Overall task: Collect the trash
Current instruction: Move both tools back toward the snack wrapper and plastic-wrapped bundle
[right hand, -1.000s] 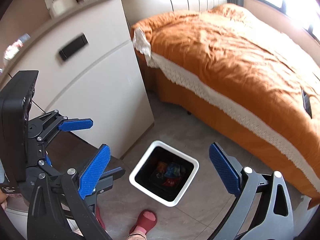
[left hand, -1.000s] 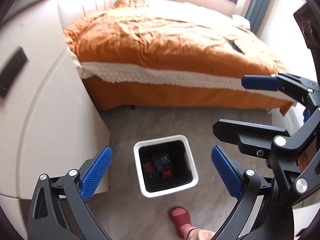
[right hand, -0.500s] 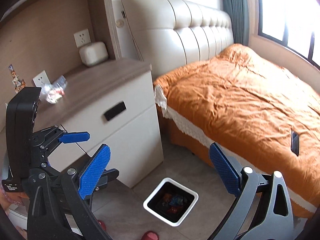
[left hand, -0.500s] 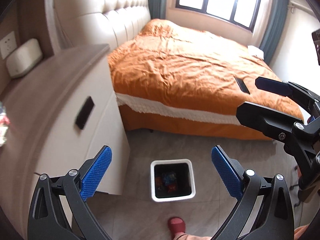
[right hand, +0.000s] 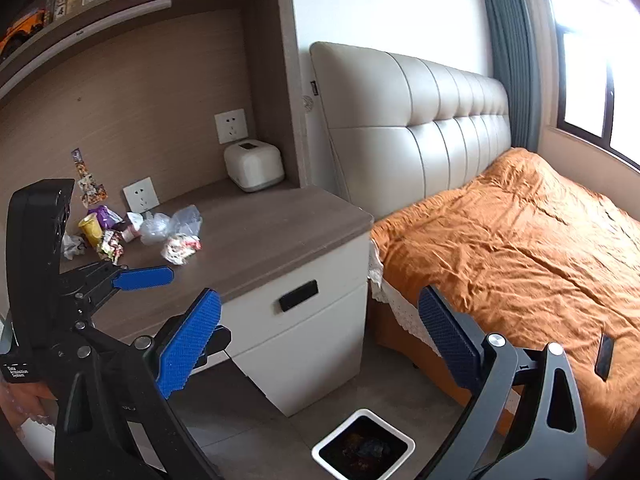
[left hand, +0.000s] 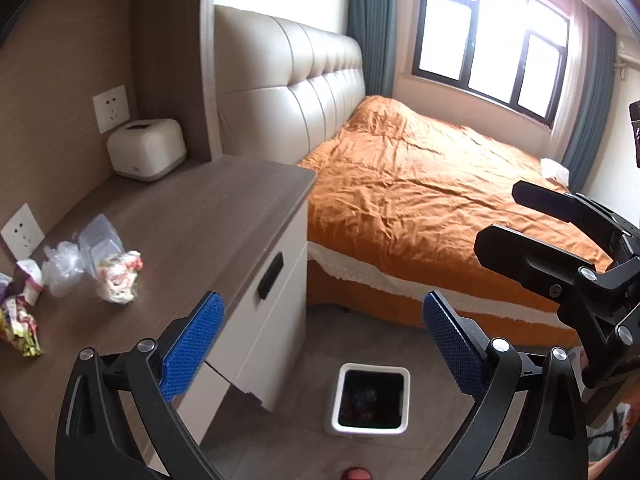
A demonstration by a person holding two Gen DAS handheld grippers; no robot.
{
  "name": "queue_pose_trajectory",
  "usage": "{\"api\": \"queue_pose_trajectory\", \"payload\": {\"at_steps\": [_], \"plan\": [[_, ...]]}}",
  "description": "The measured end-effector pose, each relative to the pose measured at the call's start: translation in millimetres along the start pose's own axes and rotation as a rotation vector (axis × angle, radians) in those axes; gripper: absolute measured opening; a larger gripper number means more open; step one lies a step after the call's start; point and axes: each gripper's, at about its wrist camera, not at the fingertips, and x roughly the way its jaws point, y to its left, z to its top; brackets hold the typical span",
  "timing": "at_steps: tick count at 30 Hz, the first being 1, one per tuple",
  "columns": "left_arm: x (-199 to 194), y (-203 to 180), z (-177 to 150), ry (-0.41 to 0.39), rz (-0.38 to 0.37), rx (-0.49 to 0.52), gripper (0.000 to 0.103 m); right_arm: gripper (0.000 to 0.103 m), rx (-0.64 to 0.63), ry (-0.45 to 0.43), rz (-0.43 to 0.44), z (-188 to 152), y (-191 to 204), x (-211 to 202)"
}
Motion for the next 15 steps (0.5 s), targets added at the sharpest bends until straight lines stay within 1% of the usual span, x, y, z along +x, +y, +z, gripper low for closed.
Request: {"api": "queue_pose_trajectory", "payload": {"at_steps": [5,9,12,15], "plan": [[-24,34,6,-0.048,0.061,-0.055,0.098,0.098,-0.077,-0.035,0.052,24,34,10],[-39,68,7,-0.075,0.112,-0.079,0.098,0.098,-0.106,-0.047,0.083,37,63,22],[-48,97,9,-0.075,0.173,-0.082,0.098,0.098,-0.123,-0.055,0.092,48,89,33],[-60,130,10,-0.077,0.193,-0.101,0.098,0.098,-0.118,-0.060,0.109,60,117,48]]}}
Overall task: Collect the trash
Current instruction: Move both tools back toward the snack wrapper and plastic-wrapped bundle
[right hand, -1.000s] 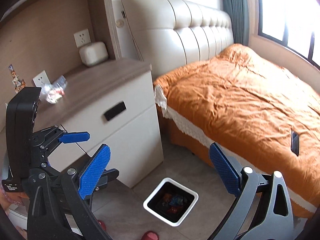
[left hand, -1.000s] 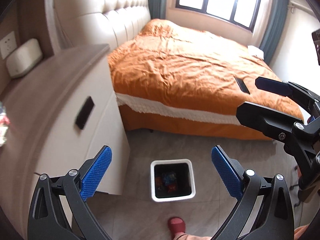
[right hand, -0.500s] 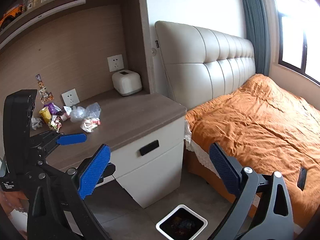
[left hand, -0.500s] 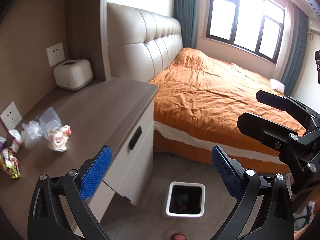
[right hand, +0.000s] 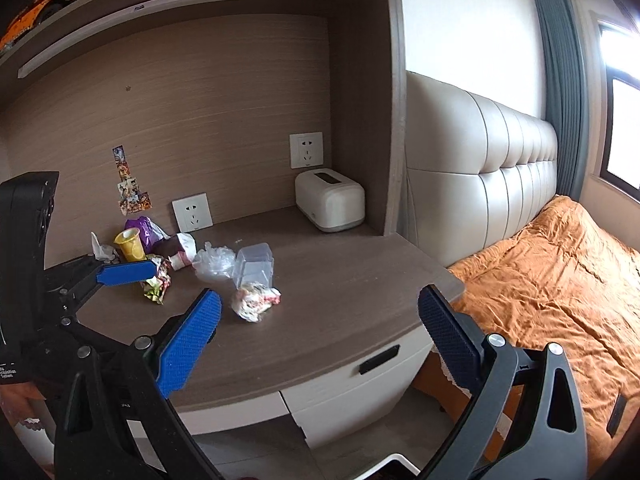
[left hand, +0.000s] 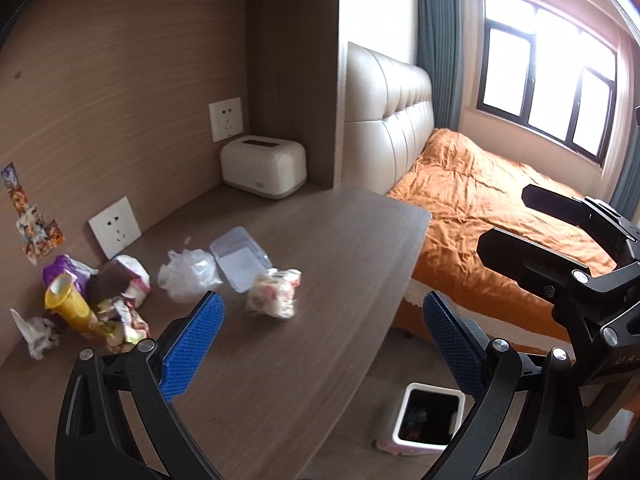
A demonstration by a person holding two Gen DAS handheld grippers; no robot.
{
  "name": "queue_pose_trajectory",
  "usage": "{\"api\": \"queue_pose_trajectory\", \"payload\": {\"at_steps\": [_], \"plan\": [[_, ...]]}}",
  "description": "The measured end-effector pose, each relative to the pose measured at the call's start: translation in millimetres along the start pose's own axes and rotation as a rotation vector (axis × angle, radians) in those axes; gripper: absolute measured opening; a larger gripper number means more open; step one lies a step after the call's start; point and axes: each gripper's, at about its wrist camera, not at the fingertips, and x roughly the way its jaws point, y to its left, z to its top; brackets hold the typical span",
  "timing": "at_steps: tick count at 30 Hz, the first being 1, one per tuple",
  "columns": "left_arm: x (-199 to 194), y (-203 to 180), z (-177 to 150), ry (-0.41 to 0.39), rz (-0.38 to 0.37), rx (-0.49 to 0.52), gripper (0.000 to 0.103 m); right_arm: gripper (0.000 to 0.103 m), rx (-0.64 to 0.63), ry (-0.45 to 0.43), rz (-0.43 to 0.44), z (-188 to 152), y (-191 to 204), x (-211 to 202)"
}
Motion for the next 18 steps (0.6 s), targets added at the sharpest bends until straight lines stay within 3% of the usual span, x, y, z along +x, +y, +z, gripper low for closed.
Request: {"api": "queue_pose_trajectory", "payload": {"at_steps": [9,18], "plan": [[-4,83,12,-0.032,0.063,-0.045,0.098,0.098,-0.033,-0.012,0.016,30,52,43],[1,132,13,-0.031,0.086,-0.068,0.098,0.098,-0.044,0.002,0.010,43,83,72]]}}
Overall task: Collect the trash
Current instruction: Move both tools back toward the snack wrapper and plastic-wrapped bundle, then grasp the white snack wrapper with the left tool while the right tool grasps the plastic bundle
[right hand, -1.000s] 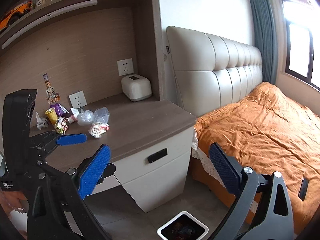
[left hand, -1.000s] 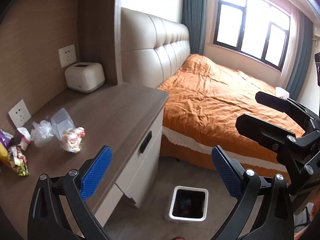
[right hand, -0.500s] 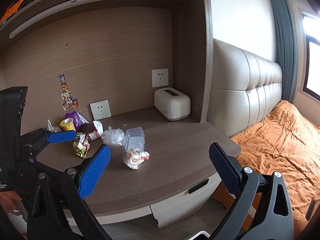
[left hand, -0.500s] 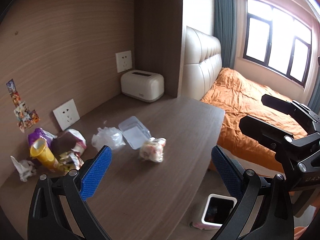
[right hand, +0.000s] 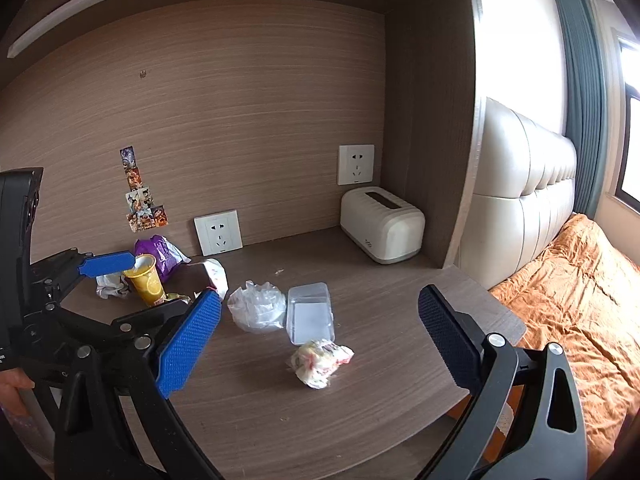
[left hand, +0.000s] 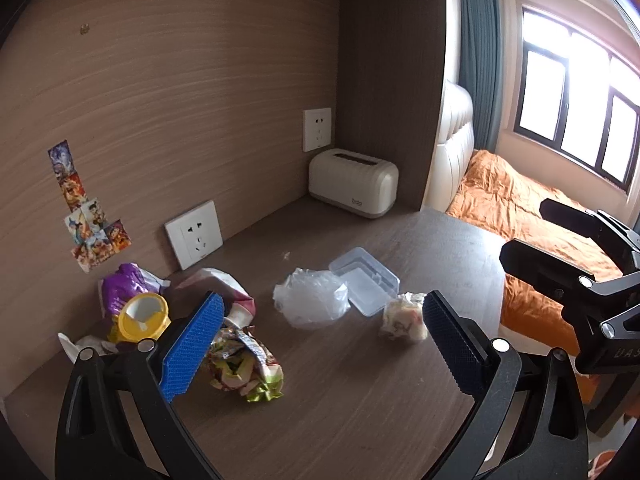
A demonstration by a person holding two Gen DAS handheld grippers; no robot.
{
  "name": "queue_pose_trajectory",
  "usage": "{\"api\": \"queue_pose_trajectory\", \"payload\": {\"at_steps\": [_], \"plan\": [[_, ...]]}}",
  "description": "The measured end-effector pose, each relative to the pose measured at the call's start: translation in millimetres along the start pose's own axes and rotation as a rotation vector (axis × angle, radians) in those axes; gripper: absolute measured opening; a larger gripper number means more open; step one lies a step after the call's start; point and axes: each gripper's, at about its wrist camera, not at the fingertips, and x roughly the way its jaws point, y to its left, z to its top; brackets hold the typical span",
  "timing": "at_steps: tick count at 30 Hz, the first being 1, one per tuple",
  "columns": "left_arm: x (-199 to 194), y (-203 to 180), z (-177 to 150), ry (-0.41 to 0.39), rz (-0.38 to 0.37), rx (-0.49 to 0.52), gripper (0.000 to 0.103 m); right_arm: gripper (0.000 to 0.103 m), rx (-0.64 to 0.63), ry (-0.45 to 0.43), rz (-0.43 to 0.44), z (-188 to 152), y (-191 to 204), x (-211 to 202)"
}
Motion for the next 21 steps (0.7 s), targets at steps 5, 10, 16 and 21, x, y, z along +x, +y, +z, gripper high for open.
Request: {"api": "queue_pose_trajectory", "payload": {"at_steps": [5,10,16,21], "plan": [[12,20,-3,0.020,0.005,-0.004,0.098,0.098,-0.012,0.022,0.002,4,16,18],[25,35,-8,0.050,-0.002,-0.009,0.098,0.098,-0.007,0.045,-0.005,3,25,34],[48,51,-13,0.088,-0.022,-0.011,0.098,0.098,0.002,0.091,-0.028,-4,33,60],[73,61,-17,0.122,-0.036,-0.003,0.098,0.098,0.042,0.144,-0.055,-15,33,87]]}}
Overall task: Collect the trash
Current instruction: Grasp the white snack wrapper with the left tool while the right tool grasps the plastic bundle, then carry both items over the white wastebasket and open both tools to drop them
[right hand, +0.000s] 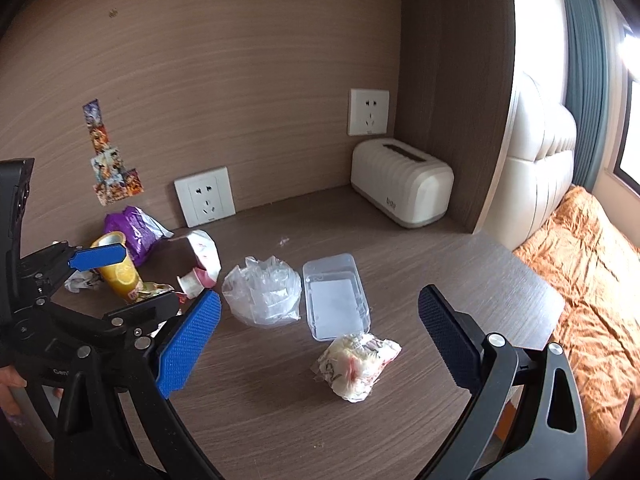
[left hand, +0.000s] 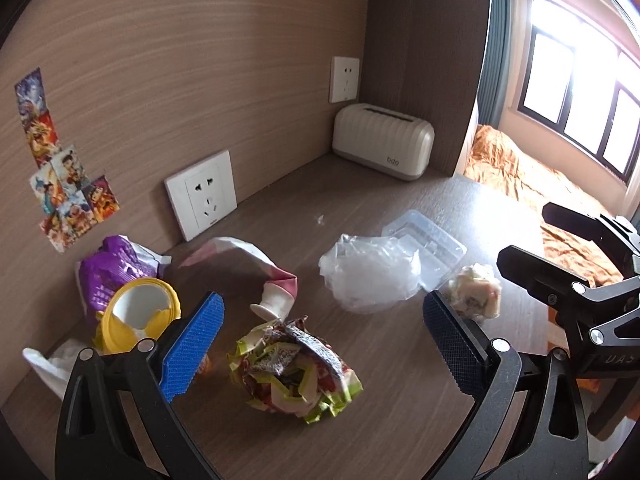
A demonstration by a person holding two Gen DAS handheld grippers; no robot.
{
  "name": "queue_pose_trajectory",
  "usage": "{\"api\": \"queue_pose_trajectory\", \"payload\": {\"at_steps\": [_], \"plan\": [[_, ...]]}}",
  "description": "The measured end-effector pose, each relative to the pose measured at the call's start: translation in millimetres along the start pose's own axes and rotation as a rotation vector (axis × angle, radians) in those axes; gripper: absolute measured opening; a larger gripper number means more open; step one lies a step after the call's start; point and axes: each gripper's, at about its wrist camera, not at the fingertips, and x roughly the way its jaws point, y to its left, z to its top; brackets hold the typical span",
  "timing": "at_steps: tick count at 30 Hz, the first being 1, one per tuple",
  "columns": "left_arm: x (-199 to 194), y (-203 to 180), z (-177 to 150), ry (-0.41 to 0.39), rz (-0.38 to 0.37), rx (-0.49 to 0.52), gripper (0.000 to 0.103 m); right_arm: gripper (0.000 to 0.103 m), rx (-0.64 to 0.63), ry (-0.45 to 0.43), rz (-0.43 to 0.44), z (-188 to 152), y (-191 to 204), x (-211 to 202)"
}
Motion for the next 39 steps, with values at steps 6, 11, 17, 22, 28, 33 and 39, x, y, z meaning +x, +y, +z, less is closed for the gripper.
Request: {"api": "queue_pose_trajectory", "payload": {"at_steps": [6,11,17,22,28,33,39], "plan": [[26,6,-5,0.028,0.024,0.007,0.098,0.098,0.031,0.069,-0.045,-14,-4,33],[40,-3,-13,0.050,0.063,0.071,0.098,0.098,0.055,0.147,-0.090,-31,-15,56],[56,-5,-25,0.097,0.061,0.086,0.097,0.098,0.068,0.207,-0.100,-46,-24,73],[66,0,-30,0.143,0.044,0.062,0.055,0.064,0.080,0.232,-0.077,-53,-28,77],[50,-8,-30,0.128,0.028,0.076,0.053,0.063,0.077,0.221,-0.051,-51,-29,63],[21,-27,-20,0.078,0.005,0.097,0.053,0.063,0.036,0.160,-0.031,-41,-28,29],[-7,-62,-5,0.011,-0.067,0.117,0.053,0.063,-0.003,0.041,-0.038,-25,-30,-26]]}}
